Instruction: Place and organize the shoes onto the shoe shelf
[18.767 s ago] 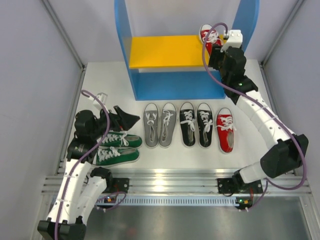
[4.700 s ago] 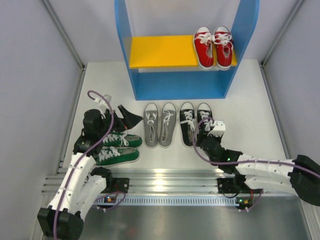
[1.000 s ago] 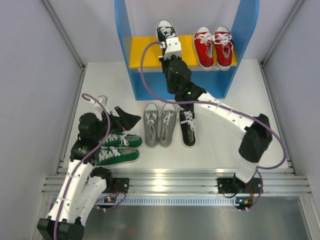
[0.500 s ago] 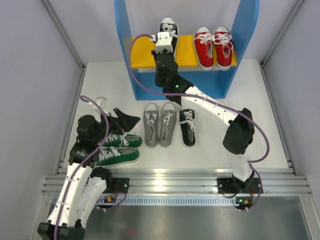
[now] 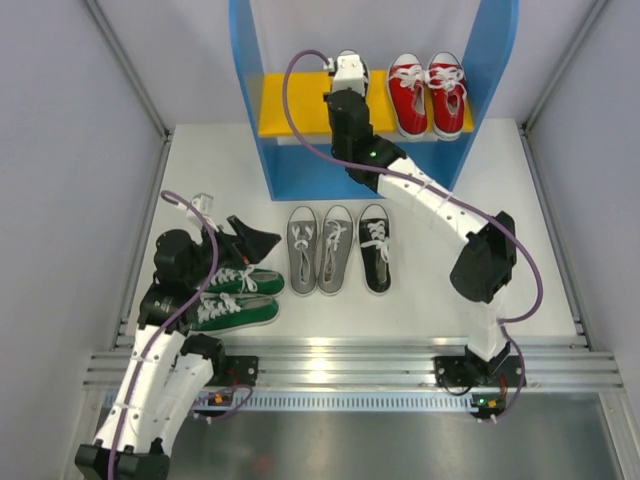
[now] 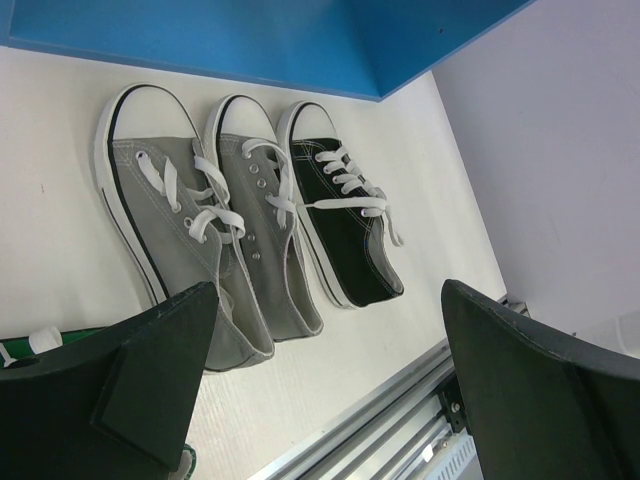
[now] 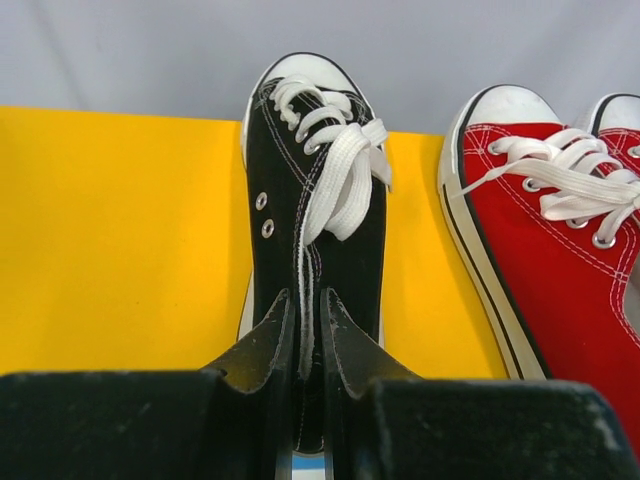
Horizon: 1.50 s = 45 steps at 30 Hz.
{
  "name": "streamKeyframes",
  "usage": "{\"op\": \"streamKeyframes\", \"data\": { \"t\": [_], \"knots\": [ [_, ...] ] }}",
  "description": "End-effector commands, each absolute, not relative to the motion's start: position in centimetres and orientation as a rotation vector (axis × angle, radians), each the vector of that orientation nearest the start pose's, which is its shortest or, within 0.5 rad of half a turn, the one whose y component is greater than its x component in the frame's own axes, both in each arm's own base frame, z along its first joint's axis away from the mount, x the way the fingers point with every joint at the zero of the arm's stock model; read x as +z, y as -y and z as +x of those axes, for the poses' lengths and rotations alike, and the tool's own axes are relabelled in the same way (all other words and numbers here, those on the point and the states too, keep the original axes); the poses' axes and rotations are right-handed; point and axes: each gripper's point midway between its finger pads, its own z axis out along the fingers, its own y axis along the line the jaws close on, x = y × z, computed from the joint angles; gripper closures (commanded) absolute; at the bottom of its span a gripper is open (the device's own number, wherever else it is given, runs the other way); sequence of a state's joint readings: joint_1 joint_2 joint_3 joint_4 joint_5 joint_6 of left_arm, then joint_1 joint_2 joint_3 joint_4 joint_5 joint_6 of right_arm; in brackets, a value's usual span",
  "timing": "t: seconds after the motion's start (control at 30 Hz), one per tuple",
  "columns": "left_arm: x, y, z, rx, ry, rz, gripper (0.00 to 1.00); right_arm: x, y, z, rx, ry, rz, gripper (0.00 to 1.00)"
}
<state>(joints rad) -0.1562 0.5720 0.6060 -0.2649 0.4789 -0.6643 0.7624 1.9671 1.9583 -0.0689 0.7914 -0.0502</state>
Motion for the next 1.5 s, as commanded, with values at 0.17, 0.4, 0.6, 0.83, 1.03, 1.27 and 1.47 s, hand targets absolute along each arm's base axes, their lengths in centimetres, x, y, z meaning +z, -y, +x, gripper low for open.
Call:
{"op": "streamKeyframes", "data": {
  "t": [0.17,0.4,0.6,0.83,1.03,1.27,1.47],
  "knots": [
    [24.3,14.1,22.8,-1.001,-1.885,-0.117,0.01,43.3,-29.4,47.4,0.078,-1.496,0.012,1.00],
    [24.0,14.1,22.9,-0.998,-1.898,-0.120,0.01,42.2,-30.2,47.0,0.081,-1.511,-0.004,1.00],
    [24.2,13.9,22.6,-0.981,-1.884,-0.108,0.01,41.7,-30.9,46.1,0.105,-1.521,0.013,1.00],
    [24.0,13.8,22.5,-0.977,-1.887,-0.109,0.01,41.8,-31.5,45.6,0.132,-1.511,0.018,1.00],
    [24.2,13.7,22.4,-0.976,-1.881,-0.106,0.01,42.0,-31.1,45.1,0.143,-1.506,0.031,0.68],
    [24.3,13.8,22.2,-0.980,-1.880,-0.108,0.01,44.0,-30.9,44.2,0.197,-1.470,0.027,0.29],
    [24.6,13.5,22.0,-0.957,-1.878,-0.105,0.01,47.3,-27.5,40.2,0.159,-1.378,0.038,0.23]
  ]
}}
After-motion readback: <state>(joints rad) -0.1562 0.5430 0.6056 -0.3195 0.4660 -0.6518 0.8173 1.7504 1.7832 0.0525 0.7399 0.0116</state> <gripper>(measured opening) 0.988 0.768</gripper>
